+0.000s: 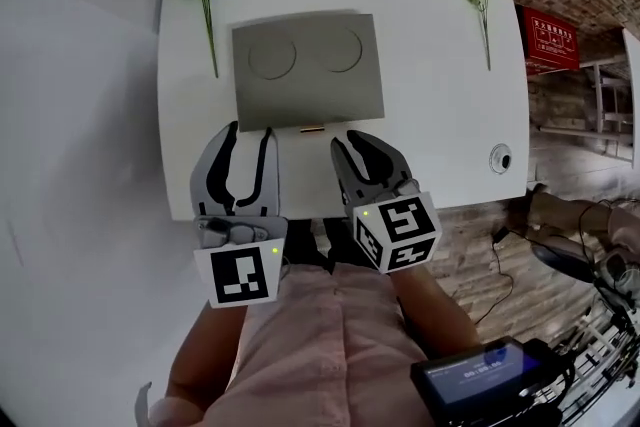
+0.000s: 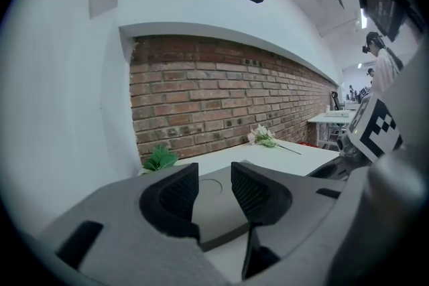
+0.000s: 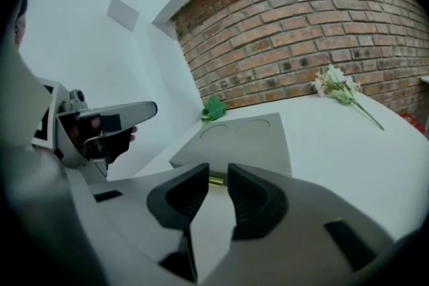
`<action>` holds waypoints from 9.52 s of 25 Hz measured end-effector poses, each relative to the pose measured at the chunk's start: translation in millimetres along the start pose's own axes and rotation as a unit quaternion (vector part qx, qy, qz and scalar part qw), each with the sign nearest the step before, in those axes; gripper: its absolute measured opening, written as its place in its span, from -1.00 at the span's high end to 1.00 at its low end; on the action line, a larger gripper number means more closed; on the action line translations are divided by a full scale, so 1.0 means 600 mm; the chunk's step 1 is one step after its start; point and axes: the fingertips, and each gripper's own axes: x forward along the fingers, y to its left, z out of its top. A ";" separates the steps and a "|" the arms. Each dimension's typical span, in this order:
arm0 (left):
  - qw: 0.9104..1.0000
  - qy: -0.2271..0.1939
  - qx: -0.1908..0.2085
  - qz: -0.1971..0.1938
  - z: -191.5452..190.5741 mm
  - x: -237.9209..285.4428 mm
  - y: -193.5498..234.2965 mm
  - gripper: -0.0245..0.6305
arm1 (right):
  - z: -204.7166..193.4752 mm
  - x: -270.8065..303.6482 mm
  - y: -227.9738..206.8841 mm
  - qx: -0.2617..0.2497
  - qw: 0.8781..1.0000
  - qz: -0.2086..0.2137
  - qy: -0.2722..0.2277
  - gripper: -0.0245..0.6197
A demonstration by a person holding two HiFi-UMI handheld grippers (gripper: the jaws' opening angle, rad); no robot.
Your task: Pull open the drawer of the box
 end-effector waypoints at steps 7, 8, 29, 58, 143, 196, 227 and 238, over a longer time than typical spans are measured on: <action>1.000 0.025 0.000 0.001 -0.048 0.016 0.004 0.45 | -0.065 0.027 0.000 0.020 0.999 0.013 0.036 0.64; 1.000 0.026 0.000 0.001 -0.052 0.017 0.005 0.45 | -0.069 0.030 -0.001 0.022 0.999 0.014 0.039 0.64; 0.999 0.044 -0.011 0.009 -0.075 0.038 0.041 0.45 | -0.083 0.093 0.002 0.072 0.986 0.090 0.125 0.57; 0.999 0.028 -0.006 0.044 -0.034 -0.016 0.073 0.48 | -0.077 0.095 0.005 0.248 0.950 0.130 0.139 0.77; 0.998 -0.009 -0.004 0.059 -0.046 -0.212 0.027 0.90 | -0.201 -0.038 0.070 0.231 0.956 0.118 0.139 0.78; 0.999 -0.017 0.011 0.035 -0.059 -0.269 -0.006 0.90 | -0.258 -0.091 0.094 0.242 0.956 0.109 0.124 0.78; 0.979 -0.197 -0.008 0.050 0.225 -0.310 0.002 0.89 | 0.152 -0.294 0.172 -0.085 0.980 -0.007 -0.181 0.89; 0.976 -0.212 0.015 0.043 0.253 -0.314 -0.020 0.89 | 0.192 -0.339 0.189 -0.147 0.957 -0.059 -0.243 0.91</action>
